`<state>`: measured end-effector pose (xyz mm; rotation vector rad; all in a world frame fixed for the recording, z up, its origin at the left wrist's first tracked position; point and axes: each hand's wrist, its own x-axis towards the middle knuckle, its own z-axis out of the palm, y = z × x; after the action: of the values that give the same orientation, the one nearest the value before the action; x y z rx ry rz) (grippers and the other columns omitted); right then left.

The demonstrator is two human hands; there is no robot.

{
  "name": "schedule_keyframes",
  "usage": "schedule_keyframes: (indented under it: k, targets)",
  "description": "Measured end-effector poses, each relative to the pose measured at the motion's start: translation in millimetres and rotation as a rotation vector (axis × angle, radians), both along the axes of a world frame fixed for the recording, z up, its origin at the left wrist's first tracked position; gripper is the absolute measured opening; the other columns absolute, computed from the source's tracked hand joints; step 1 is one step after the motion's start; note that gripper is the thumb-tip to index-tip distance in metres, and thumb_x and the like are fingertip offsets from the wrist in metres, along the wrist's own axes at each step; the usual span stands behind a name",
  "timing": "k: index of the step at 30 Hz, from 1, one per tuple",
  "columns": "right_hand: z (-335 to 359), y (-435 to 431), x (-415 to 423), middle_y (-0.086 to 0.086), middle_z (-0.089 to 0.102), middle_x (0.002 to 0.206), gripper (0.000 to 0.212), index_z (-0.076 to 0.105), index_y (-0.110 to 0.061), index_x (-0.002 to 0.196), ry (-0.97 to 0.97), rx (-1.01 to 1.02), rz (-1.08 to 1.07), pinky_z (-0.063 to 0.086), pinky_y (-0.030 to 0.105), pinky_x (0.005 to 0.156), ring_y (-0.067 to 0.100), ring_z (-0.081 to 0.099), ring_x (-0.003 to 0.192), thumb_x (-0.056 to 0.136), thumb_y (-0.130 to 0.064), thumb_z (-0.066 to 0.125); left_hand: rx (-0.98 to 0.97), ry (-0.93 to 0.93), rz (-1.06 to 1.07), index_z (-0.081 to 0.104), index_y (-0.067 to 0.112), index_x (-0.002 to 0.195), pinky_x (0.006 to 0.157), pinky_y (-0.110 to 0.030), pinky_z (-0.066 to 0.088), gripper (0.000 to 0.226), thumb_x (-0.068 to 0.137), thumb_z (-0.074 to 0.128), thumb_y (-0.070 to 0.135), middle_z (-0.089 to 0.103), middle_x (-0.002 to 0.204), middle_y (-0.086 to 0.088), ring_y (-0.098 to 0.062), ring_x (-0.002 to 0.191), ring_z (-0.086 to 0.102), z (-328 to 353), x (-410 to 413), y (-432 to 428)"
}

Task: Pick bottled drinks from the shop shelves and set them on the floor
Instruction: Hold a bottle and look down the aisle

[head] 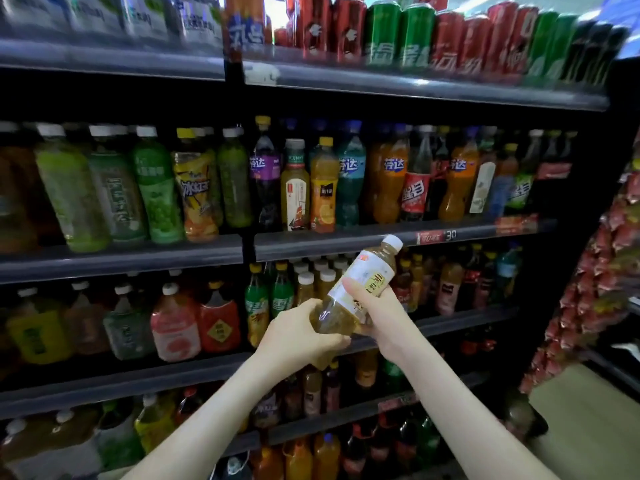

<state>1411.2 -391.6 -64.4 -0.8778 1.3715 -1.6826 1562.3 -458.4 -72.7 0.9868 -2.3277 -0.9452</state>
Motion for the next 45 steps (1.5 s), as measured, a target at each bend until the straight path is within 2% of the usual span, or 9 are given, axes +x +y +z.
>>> schedule_keyframes:
  k: [5,9,14,20,26,30,33,40,45]
  targets:
    - [-4,-26,-1,0.002,0.075,0.095,0.028,0.064,-0.022,0.107,0.059,0.064,0.019,0.058,0.046,0.083,0.024,0.072,0.090,0.083,-0.032,0.073,0.039,-0.022,0.042,0.042,0.052,0.090,0.051,0.000,0.037,0.047,0.056,0.065,0.074,0.057,0.084,0.029,0.021,0.070,0.051,-4,8,-6]
    - [-11,-51,35,0.002,0.074,0.100,0.027,0.064,-0.020,0.110,0.098,0.069,0.139,0.056,0.047,0.088,0.022,0.070,0.094,0.085,-0.026,0.072,0.184,-0.029,0.029,0.043,0.047,0.118,0.061,0.000,0.040,0.066,0.063,0.058,0.081,0.052,0.107,0.034,0.025,0.085,0.051,-9,59,-20]
    - [-12,-84,115,0.000,0.074,0.098,0.024,0.064,-0.021,0.107,0.134,0.038,0.328,0.053,0.024,0.063,0.012,0.072,0.083,0.085,-0.026,0.072,0.346,0.096,0.177,0.053,0.056,0.107,0.083,-0.013,0.049,0.033,0.077,0.059,0.071,0.058,0.117,0.029,0.018,0.099,0.055,-12,158,-25]
    - [-3,-105,269,0.001,0.074,0.097,0.024,0.064,-0.021,0.106,0.190,-0.021,0.579,0.057,0.035,0.077,0.016,0.072,0.087,0.084,-0.023,0.073,0.330,0.122,0.383,0.054,0.048,0.119,0.091,-0.020,0.049,0.036,0.086,0.055,0.063,0.059,0.120,0.024,0.009,0.106,0.056,-5,310,-10]
    - [1,-108,416,-0.005,0.073,0.102,0.040,0.059,-0.023,0.115,0.229,-0.091,0.692,0.055,0.026,0.072,0.009,0.070,0.089,0.080,-0.027,0.078,0.288,0.122,0.473,0.053,0.051,0.111,0.057,-0.015,0.049,0.036,0.078,0.065,0.058,0.063,0.104,0.025,0.010,0.078,0.063,-2,449,8]
    - [-3,-112,492,-0.003,0.072,0.104,0.046,0.057,-0.024,0.118,0.263,-0.119,0.740,0.053,0.019,0.058,0.010,0.070,0.087,0.078,-0.028,0.079,0.244,0.074,0.534,0.051,0.050,0.118,0.092,-0.023,0.049,0.057,0.068,0.060,0.075,0.060,0.118,0.024,0.005,0.107,0.057,-12,521,8]
    - [-13,-120,538,-0.005,0.070,0.109,0.052,0.056,-0.026,0.122,0.263,-0.107,0.774,0.059,0.030,0.079,0.009,0.069,0.096,0.076,-0.030,0.080,0.229,0.039,0.581,0.051,0.057,0.106,0.080,-0.009,0.046,0.047,0.067,0.048,0.084,0.060,0.110,0.031,0.017,0.098,0.055,-22,565,4]
    - [-38,-177,638,-0.007,0.073,0.103,0.049,0.056,-0.026,0.118,0.268,-0.074,0.830,0.057,0.023,0.070,0.006,0.070,0.090,0.076,-0.025,0.082,0.190,0.054,0.694,0.054,0.054,0.102,0.075,-0.008,0.047,0.027,0.079,0.055,0.068,0.065,0.102,0.026,0.014,0.090,0.060,-54,663,-42]
    - [-59,-244,719,-0.009,0.073,0.103,0.050,0.056,-0.030,0.115,0.256,-0.090,0.858,0.054,0.016,0.065,0.004,0.070,0.090,0.073,-0.024,0.083,0.183,0.044,0.735,0.044,0.061,0.110,0.079,-0.010,0.049,0.047,0.066,0.057,0.075,0.061,0.114,0.023,0.012,0.097,0.059,-71,739,-104]
